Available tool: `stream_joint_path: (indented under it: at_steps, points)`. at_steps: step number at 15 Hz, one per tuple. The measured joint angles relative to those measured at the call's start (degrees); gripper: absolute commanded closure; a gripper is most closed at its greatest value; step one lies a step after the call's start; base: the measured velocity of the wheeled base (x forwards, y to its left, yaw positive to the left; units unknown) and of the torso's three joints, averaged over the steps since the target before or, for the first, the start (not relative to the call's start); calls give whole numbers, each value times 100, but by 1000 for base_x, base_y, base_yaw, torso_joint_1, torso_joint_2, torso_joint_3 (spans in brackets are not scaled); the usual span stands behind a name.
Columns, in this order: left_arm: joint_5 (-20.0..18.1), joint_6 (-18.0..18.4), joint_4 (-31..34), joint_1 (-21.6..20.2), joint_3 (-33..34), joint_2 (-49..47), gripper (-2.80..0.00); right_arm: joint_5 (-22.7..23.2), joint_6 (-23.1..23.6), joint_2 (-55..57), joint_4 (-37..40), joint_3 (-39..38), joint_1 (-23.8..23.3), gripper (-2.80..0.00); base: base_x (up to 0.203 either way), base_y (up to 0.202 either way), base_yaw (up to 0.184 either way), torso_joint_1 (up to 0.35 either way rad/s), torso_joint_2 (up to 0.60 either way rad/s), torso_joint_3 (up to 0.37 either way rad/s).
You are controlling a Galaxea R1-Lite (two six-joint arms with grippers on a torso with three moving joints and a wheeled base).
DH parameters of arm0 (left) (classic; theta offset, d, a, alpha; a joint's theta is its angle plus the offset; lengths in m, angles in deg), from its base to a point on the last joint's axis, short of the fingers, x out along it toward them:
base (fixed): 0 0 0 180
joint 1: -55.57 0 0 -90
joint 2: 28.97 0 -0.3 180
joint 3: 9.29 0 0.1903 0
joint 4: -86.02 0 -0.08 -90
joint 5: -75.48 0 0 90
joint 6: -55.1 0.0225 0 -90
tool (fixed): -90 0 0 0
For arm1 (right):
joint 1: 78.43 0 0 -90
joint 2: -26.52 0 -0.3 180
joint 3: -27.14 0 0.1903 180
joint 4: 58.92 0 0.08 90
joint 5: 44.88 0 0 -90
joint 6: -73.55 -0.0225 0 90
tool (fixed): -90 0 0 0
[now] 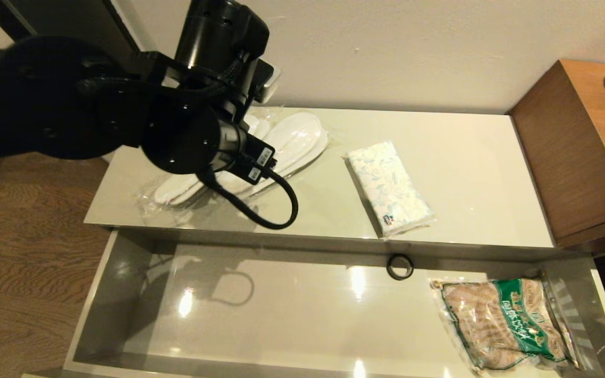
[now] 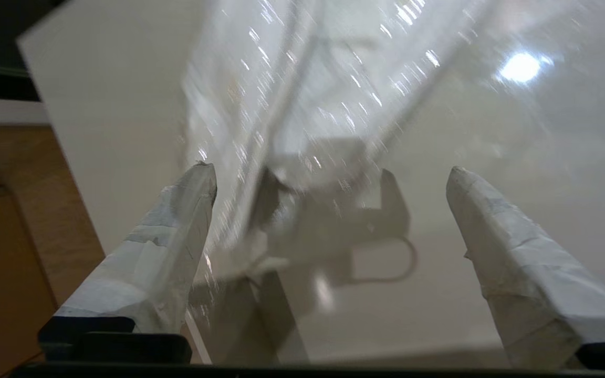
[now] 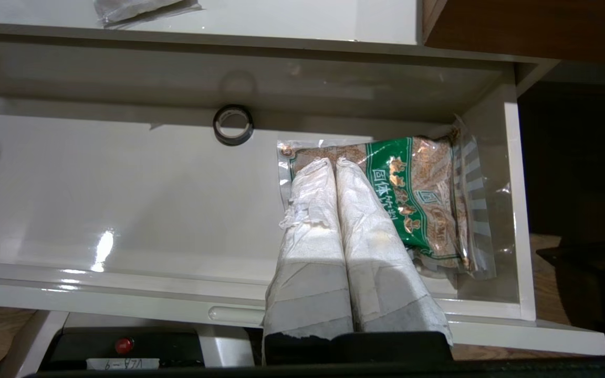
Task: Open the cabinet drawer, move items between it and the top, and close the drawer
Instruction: Place the disposable slippers on the table, then close the drawer
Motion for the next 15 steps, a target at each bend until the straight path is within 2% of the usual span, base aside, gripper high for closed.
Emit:
stream_joint_path:
  at_steps: [2,3,5,8,12,14,15]
  points:
    - [-267,-379,721,494,469,546,-280,-1,-2,0,0,0,-3,0,0,0,0,0,0,0]
    - [-337,-604,1045,776,742,809,0,-1,0,0,-2,0,0,0,0,0,0,0,0,0]
    - [-327,-1137,1467,1170,1168,1240,0,-1,-2,0,0,0,2,0,0,0,0,0,0,0]
    - [14,-1931,1987,1361,1347,1709,0,2,1,0,-2,0,0,0,0,0,0,0,0,0]
    - [494,-3339,3124,1393,1341,2422,0,-1,0,0,0,0,-2,0,0,0,0,0,0,0]
    - [901,-3974,3337,1295,1326,2788,0,-1,0,0,-2,0,0,0,0,0,0,0,0,0]
    - [1040,-4193,3358,1110,1366,2998,0,2,0,0,-2,0,-2,0,0,0,0,0,0,0]
